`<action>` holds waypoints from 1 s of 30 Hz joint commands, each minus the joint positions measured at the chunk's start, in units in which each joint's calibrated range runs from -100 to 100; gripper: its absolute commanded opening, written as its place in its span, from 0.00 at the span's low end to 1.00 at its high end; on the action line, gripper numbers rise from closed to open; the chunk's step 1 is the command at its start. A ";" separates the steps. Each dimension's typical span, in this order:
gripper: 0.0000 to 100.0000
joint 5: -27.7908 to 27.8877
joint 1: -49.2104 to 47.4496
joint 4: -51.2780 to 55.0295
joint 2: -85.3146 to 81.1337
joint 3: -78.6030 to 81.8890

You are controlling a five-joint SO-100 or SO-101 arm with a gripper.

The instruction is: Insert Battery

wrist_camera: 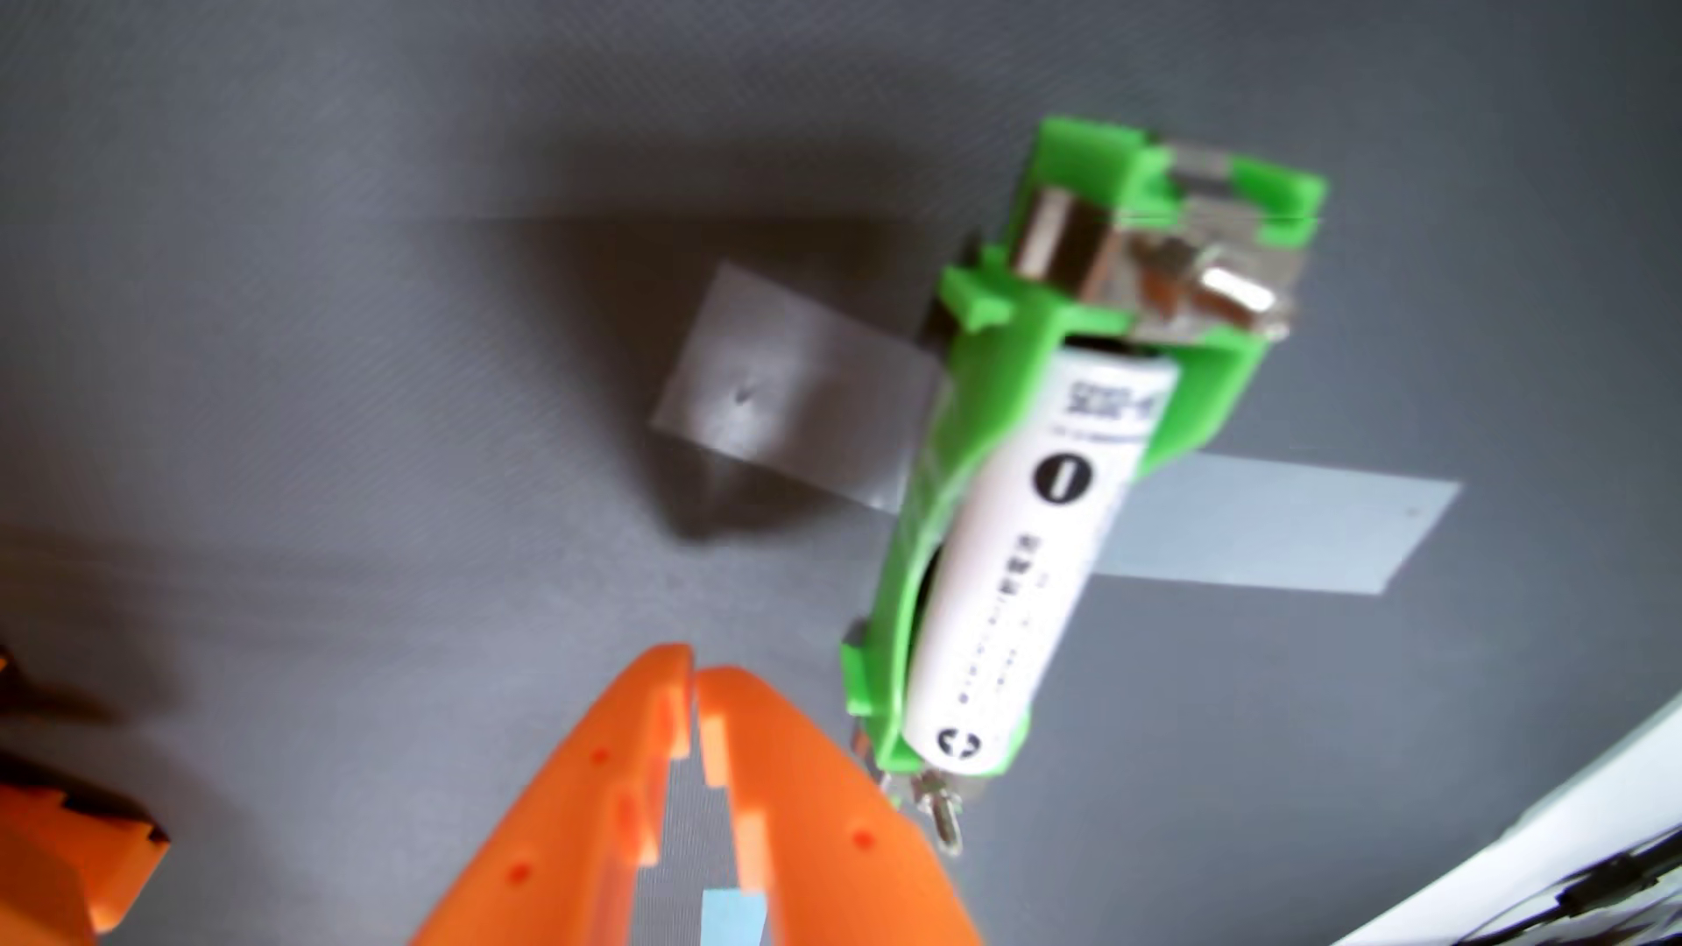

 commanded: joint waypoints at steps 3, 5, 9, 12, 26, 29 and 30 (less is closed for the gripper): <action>0.01 0.32 0.29 -4.52 -1.49 2.08; 0.01 0.32 0.29 -4.44 -1.49 2.08; 0.01 0.32 0.17 -4.44 -1.49 2.08; 0.01 0.32 0.17 -4.19 -1.49 2.08; 0.01 0.32 -1.01 -4.86 -1.49 5.05; 0.01 0.32 -1.01 -4.86 -1.83 5.14; 0.01 0.32 -0.89 -4.86 -2.41 5.59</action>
